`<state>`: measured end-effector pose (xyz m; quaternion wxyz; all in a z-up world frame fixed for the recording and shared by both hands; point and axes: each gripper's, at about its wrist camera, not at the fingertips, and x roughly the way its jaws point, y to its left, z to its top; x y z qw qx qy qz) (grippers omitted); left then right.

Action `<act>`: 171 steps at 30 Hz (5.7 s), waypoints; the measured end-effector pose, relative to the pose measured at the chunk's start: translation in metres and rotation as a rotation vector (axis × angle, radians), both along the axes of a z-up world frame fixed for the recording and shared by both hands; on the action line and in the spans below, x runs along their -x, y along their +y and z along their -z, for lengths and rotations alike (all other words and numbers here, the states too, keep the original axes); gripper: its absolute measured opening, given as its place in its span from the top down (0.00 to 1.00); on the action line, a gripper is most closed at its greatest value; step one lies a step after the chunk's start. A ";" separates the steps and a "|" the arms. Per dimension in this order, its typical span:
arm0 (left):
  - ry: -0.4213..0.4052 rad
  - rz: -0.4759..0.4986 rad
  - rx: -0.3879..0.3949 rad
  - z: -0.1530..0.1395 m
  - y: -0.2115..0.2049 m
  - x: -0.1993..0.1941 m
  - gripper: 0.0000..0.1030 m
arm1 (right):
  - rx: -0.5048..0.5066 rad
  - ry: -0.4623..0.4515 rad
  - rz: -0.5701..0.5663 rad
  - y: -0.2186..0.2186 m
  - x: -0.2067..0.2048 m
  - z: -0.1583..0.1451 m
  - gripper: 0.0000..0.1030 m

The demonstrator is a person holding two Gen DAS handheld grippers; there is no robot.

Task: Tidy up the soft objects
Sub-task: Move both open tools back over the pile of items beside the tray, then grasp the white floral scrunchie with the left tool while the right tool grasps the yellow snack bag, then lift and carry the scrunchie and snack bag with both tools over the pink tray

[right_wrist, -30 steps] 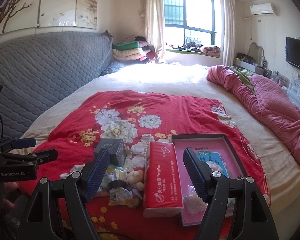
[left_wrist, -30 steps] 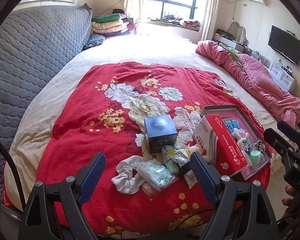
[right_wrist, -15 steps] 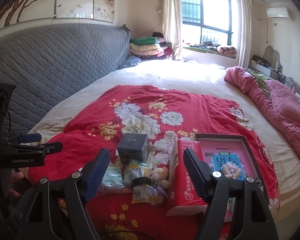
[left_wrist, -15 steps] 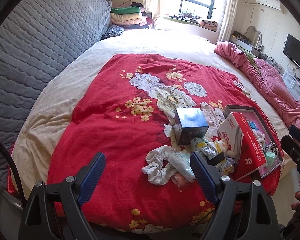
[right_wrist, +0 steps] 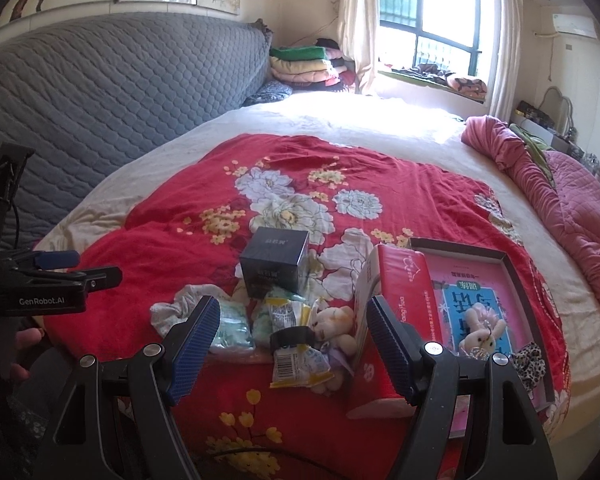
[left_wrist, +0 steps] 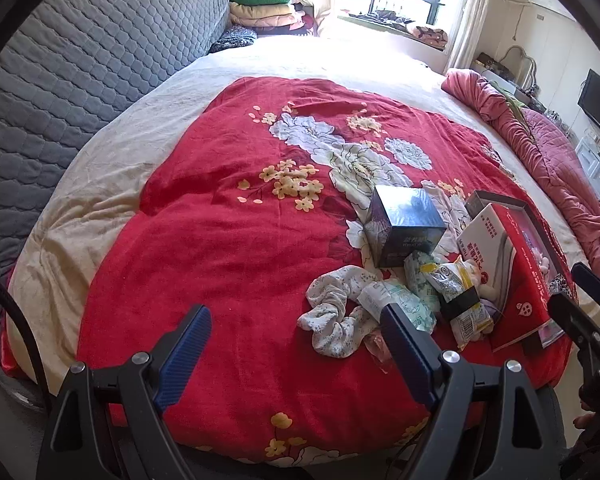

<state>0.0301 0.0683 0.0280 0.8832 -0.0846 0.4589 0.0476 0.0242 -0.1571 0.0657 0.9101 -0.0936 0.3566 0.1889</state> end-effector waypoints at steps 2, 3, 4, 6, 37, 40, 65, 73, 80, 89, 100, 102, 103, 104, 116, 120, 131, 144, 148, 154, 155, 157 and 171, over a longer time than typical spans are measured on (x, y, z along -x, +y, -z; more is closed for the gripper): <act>0.016 0.004 0.002 0.007 -0.001 -0.003 0.17 | 0.011 0.021 -0.011 0.003 -0.003 0.011 0.25; 0.019 0.007 0.003 0.011 -0.001 -0.004 0.17 | 0.018 0.028 -0.014 0.006 -0.004 0.016 0.25; 0.027 0.008 0.002 0.014 -0.002 -0.006 0.17 | 0.028 0.033 -0.017 0.008 -0.005 0.021 0.25; 0.039 0.014 0.005 0.021 -0.003 -0.009 0.17 | 0.044 0.043 -0.023 0.011 -0.008 0.029 0.25; 0.194 0.038 0.069 0.098 0.000 -0.057 0.17 | 0.239 0.118 -0.038 0.037 -0.055 0.113 0.25; 0.203 0.048 0.062 0.103 -0.003 -0.062 0.17 | 0.244 0.116 -0.053 0.040 -0.057 0.117 0.34; 0.130 0.110 0.100 0.107 -0.012 -0.078 0.72 | 0.154 0.100 -0.035 0.032 -0.070 0.113 0.62; 0.101 0.130 0.153 0.098 -0.011 -0.075 0.82 | 0.122 0.082 -0.037 0.032 -0.067 0.100 0.62; 0.051 0.115 0.133 0.082 -0.006 -0.064 0.82 | 0.103 0.072 -0.038 0.030 -0.064 0.093 0.62; -0.006 0.079 0.111 0.059 0.001 -0.047 0.82 | 0.068 0.040 -0.042 0.025 -0.057 0.078 0.62; -0.069 0.041 0.091 0.028 0.006 -0.029 0.82 | 0.033 0.013 -0.036 0.020 -0.049 0.061 0.62; -0.076 0.027 0.084 0.024 0.008 -0.026 0.82 | 0.028 0.007 -0.034 0.019 -0.048 0.057 0.62; -0.076 0.019 0.083 0.022 0.009 -0.025 0.82 | 0.024 0.006 -0.034 0.018 -0.048 0.055 0.62; -0.077 0.014 0.087 0.020 0.010 -0.024 0.82 | 0.022 0.004 -0.032 0.017 -0.048 0.053 0.62; -0.121 -0.001 0.033 -0.009 0.000 -0.014 0.82 | -0.031 -0.025 -0.014 0.001 -0.042 0.032 0.62; -0.138 0.004 0.020 -0.020 -0.004 -0.010 0.82 | -0.042 -0.042 -0.013 -0.002 -0.038 0.022 0.62; -0.178 0.003 -0.016 -0.052 -0.019 -0.004 0.82 | -0.091 -0.112 -0.030 -0.008 -0.021 -0.016 0.62; -0.252 0.018 -0.050 -0.094 -0.040 0.001 0.82 | -0.132 -0.164 -0.027 -0.018 -0.009 -0.057 0.62; -0.257 0.025 -0.059 -0.100 -0.050 0.000 0.82 | -0.150 -0.176 -0.021 -0.025 -0.007 -0.065 0.62; -0.282 0.062 -0.070 -0.114 -0.070 -0.002 0.82 | -0.176 -0.203 0.007 -0.041 -0.002 -0.077 0.62; -0.285 0.070 -0.069 -0.116 -0.074 -0.003 0.82 | -0.182 -0.210 0.016 -0.045 -0.001 -0.079 0.62; -0.293 0.085 -0.077 -0.120 -0.082 -0.006 0.82 | -0.188 -0.218 0.028 -0.054 0.000 -0.082 0.62; -0.312 0.221 -0.100 -0.137 -0.156 -0.021 0.82 | -0.235 -0.238 0.174 -0.127 -0.003 -0.090 0.62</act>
